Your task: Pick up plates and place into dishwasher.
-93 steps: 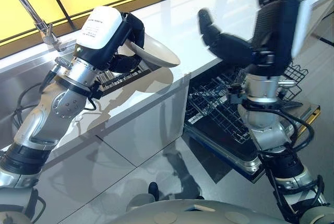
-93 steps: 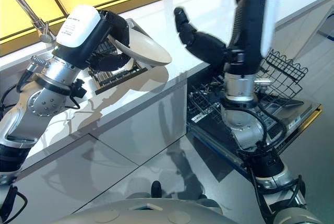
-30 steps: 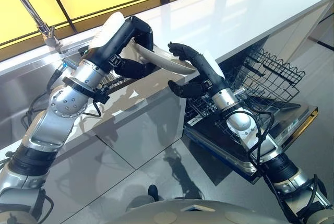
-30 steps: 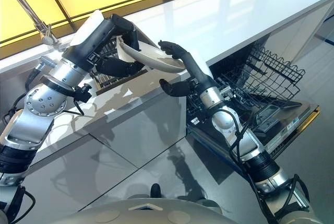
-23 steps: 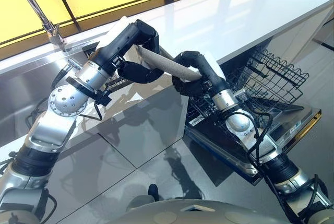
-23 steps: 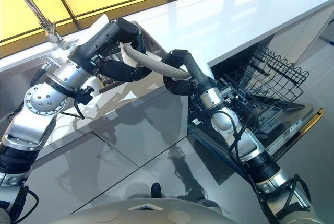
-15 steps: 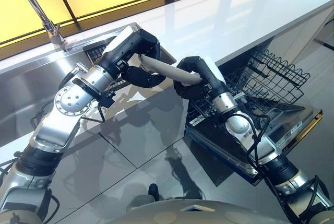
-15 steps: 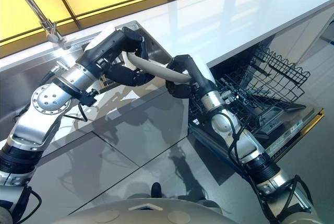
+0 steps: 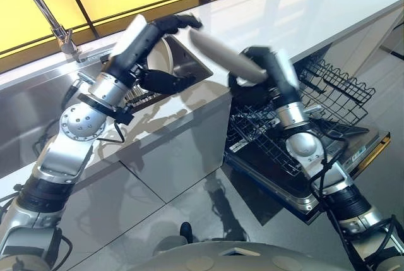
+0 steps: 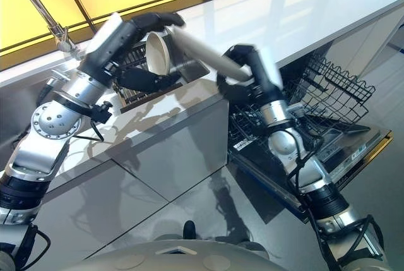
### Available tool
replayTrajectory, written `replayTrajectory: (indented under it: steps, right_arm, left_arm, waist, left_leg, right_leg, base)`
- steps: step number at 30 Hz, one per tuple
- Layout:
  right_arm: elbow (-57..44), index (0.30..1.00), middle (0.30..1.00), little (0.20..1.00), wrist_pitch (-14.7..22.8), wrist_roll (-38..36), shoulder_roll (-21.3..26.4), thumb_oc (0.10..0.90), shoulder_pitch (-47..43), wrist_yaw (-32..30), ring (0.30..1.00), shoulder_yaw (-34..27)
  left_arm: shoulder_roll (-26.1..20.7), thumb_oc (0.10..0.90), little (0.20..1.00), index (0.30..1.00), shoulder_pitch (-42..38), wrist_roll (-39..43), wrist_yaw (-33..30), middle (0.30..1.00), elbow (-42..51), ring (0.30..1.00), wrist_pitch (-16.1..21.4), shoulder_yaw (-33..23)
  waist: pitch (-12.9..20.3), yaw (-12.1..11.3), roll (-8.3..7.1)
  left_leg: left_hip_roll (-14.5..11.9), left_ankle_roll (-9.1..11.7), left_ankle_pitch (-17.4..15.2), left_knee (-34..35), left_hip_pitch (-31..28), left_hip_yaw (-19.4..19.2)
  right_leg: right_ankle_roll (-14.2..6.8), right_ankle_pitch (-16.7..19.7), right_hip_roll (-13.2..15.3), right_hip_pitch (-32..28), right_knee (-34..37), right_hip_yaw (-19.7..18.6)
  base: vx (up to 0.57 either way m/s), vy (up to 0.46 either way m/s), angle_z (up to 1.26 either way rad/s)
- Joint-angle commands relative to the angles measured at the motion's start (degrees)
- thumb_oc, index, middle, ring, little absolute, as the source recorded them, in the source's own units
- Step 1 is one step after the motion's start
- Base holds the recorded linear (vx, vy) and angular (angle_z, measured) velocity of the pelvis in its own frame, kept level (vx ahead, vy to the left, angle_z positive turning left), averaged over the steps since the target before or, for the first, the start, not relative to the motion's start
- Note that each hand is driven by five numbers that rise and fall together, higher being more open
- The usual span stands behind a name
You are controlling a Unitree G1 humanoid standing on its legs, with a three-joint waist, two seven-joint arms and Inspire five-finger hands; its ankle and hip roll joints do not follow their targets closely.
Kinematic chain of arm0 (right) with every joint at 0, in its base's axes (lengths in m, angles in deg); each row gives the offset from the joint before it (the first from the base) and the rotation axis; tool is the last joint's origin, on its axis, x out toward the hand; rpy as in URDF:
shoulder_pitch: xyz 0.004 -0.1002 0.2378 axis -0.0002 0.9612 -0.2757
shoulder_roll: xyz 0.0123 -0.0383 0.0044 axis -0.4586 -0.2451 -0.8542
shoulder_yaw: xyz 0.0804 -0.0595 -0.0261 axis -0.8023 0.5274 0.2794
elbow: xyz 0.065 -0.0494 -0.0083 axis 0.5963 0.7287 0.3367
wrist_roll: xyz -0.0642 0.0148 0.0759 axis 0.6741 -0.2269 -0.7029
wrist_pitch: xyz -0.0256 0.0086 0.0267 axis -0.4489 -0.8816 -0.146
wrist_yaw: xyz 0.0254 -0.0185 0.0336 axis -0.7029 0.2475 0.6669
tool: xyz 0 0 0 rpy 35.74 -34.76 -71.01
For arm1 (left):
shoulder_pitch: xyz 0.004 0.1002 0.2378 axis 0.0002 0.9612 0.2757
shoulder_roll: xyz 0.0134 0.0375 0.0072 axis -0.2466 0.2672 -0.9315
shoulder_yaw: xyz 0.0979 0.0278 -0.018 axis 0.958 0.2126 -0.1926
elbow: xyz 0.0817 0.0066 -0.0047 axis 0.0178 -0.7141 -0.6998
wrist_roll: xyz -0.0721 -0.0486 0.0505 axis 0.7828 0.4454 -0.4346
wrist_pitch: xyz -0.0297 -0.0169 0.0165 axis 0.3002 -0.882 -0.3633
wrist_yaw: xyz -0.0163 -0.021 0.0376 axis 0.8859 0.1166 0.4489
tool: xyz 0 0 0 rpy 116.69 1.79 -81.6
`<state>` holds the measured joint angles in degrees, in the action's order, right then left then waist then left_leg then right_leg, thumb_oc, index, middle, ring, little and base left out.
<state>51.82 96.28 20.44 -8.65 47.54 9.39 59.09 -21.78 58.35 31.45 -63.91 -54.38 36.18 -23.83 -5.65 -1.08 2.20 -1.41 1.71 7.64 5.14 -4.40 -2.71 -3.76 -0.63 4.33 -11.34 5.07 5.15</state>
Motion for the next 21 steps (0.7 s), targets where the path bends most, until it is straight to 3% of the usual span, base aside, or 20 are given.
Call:
replayTrajectory:
  steps: [1, 8, 21]
  right_arm:
    - [-3.97, 0.300, 0.300, 0.200, 7.09, 1.43, 4.26, 0.100, -4.69, -7.63, 0.300, -9.86]
    - [3.98, 0.300, 0.300, 0.200, 6.81, 1.65, 7.00, 0.100, -3.50, -12.81, 0.300, -15.67]
    - [26.43, 0.300, 0.300, 0.200, -1.67, -8.08, 12.85, 0.100, 0.91, -20.64, 0.300, -26.23]
  left_arm:
    - [-5.50, 0.800, 0.900, 0.900, 0.08, -2.75, -6.55, 0.900, -8.45, 0.900, 2.29, -7.70]
    - [-7.44, 0.800, 0.900, 0.900, 1.84, -1.84, -8.69, 0.900, -13.97, 0.900, 1.01, -10.79]
    - [-11.14, 0.800, 0.900, 0.900, 3.77, 0.44, -8.76, 0.900, -20.86, 0.900, 3.28, -13.87]
  waist:
    - [4.36, -0.43, -0.89]
    - [4.32, -0.32, -1.13]
    - [3.33, -0.74, -1.15]
  left_leg:
    - [5.65, -3.93, -9.81, -0.40, -3.79, -1.00]
    - [5.46, -3.77, -9.90, -0.53, -4.07, -1.20]
    - [4.43, -3.35, -9.91, -0.77, -4.74, -1.32]
  right_leg:
    - [-1.16, 1.14, -2.23, 4.55, -1.95, 0.96]
    - [-1.14, 0.93, -2.29, 4.12, -1.91, 1.33]
    - [-0.85, -1.14, -2.24, 3.99, -5.15, 2.90]
  base:
    - [0.00, 0.000, 0.00]
    - [0.01, -0.007, 0.00]
    - [0.07, -0.057, 0.02]
